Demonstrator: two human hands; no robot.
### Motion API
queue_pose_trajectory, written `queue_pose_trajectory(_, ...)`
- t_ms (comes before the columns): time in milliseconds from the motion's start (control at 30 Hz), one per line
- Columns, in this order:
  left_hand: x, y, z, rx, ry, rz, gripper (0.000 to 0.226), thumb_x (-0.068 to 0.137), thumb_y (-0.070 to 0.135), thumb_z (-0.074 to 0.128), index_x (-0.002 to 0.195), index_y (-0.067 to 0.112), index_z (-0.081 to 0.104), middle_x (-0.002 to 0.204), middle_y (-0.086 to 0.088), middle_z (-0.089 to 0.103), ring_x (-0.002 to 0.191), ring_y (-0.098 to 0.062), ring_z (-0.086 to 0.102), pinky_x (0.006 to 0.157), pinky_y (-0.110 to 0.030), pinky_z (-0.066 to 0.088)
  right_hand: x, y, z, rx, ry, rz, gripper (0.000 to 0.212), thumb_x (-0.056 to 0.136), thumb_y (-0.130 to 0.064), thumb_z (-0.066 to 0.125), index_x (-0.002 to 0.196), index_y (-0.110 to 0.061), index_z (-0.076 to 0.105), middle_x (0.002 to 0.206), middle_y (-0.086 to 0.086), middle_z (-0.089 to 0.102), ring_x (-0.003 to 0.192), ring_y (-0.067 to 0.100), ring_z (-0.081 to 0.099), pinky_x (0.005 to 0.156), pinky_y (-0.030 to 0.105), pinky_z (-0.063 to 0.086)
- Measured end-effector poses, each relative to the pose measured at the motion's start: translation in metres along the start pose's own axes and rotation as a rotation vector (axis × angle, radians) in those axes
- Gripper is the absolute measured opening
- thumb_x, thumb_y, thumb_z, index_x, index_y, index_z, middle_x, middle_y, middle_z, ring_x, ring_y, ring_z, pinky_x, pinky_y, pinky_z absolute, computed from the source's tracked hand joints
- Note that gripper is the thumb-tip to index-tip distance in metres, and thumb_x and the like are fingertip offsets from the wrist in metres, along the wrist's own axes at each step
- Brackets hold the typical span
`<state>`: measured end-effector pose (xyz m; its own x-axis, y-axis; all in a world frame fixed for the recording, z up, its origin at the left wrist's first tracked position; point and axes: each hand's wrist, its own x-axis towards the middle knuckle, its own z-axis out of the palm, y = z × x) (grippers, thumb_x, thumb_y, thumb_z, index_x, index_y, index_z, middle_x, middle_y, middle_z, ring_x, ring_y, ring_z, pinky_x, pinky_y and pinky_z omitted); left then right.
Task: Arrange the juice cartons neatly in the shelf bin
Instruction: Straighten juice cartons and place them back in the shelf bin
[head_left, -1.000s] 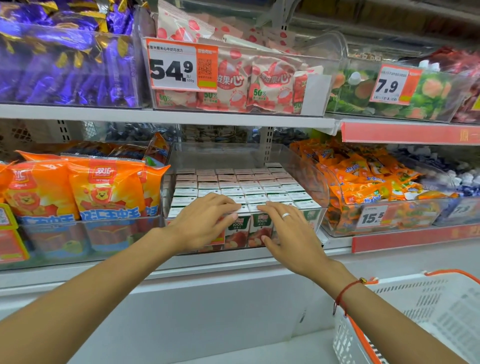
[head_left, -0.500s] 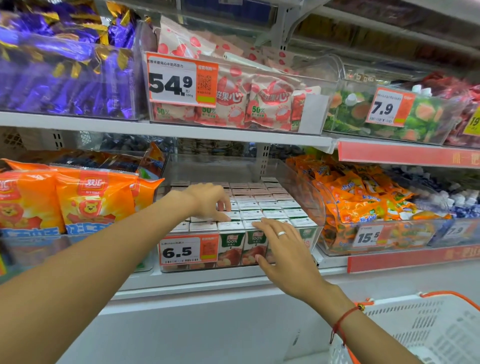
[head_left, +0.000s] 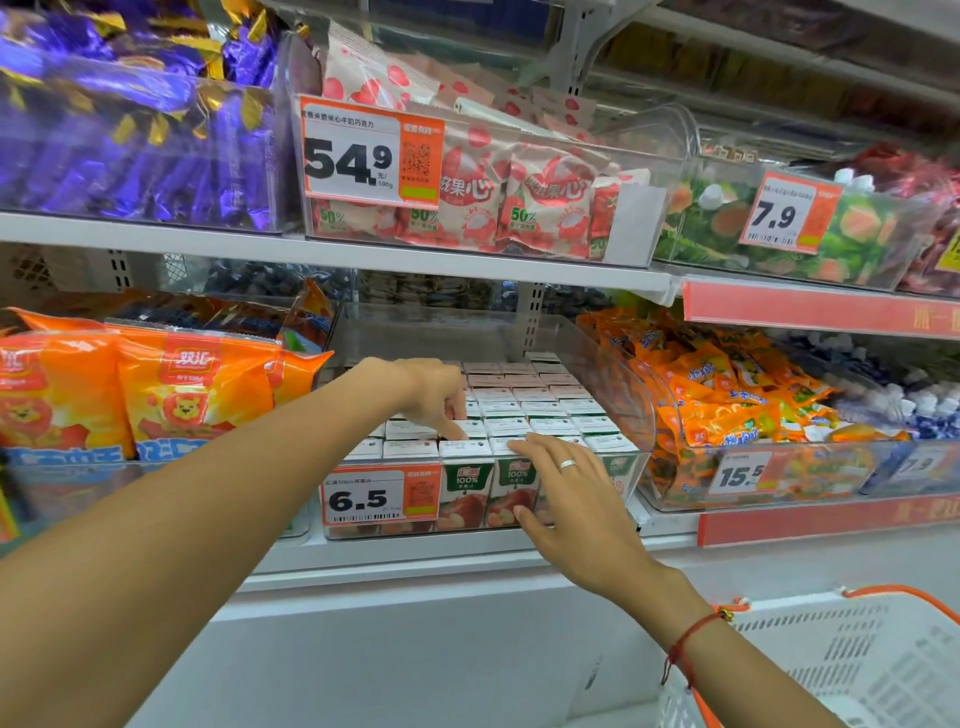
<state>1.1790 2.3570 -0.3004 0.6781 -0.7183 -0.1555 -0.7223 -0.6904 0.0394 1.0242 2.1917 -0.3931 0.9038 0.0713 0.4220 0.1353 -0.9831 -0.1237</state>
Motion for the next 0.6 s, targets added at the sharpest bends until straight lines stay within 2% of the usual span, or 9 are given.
queue_pose_trajectory(100,-0.007,-0.003,0.005,-0.044,0.06,0.038,0.043,0.092,0.043,0.062,0.124,0.014,0.064,0.128,0.0,0.061,0.117,-0.022,0.053,0.098,-0.041,0.046,0.0,0.0,-0.001,-0.001,-0.016,-0.002,0.062,0.093,-0.036,0.058,0.147,-0.03,0.029,0.153,-0.01,0.03,0.139,0.015,0.022,0.115,0.028,0.017)
queue_pose_trajectory(167,-0.012,-0.005,0.008,-0.122,0.146,0.046,0.045,0.091,0.045,0.062,0.122,0.013,0.065,0.128,0.0,0.06,0.119,-0.021,0.051,0.1,-0.04,0.044,0.0,0.0,-0.001,0.003,-0.022,0.0,0.062,0.093,-0.036,0.058,0.147,-0.03,0.029,0.153,-0.009,0.03,0.14,0.015,0.023,0.116,0.029,0.016)
queue_pose_trajectory(233,-0.016,-0.006,0.009,-0.22,0.248,0.037,0.043,0.09,0.045,0.062,0.117,0.012,0.064,0.123,-0.002,0.059,0.113,-0.021,0.053,0.097,-0.037,0.044,0.0,-0.001,-0.002,0.001,-0.03,0.005,0.062,0.093,-0.036,0.058,0.148,-0.029,0.029,0.153,-0.008,0.03,0.14,0.016,0.023,0.117,0.03,0.016)
queue_pose_trajectory(367,-0.026,-0.004,0.011,-0.42,0.403,0.013,0.026,0.093,0.038,0.061,0.109,0.02,0.053,0.119,-0.005,0.051,0.108,-0.023,0.054,0.094,-0.04,0.046,0.0,-0.002,-0.004,0.023,-0.045,0.018,0.064,0.092,-0.037,0.059,0.148,-0.029,0.029,0.153,-0.008,0.03,0.141,0.016,0.023,0.117,0.032,0.018)
queue_pose_trajectory(433,-0.034,-0.002,0.017,-0.504,0.488,0.005,0.023,0.094,0.035,0.061,0.109,0.019,0.052,0.12,-0.005,0.057,0.105,-0.022,0.058,0.091,-0.043,0.049,0.0,-0.002,-0.006,0.033,-0.055,0.014,0.064,0.093,-0.04,0.058,0.148,-0.029,0.028,0.153,-0.008,0.03,0.141,0.016,0.022,0.117,0.031,0.017)
queue_pose_trajectory(600,-0.057,0.014,0.024,-0.794,0.907,-0.082,0.028,0.095,0.03,0.06,0.117,0.014,0.061,0.112,-0.002,0.068,0.1,-0.017,0.063,0.086,-0.043,0.053,0.0,-0.012,-0.018,0.056,-0.048,-0.01,0.063,0.097,-0.044,0.049,0.152,-0.026,0.023,0.157,-0.006,0.026,0.146,0.015,0.015,0.121,0.036,0.011)
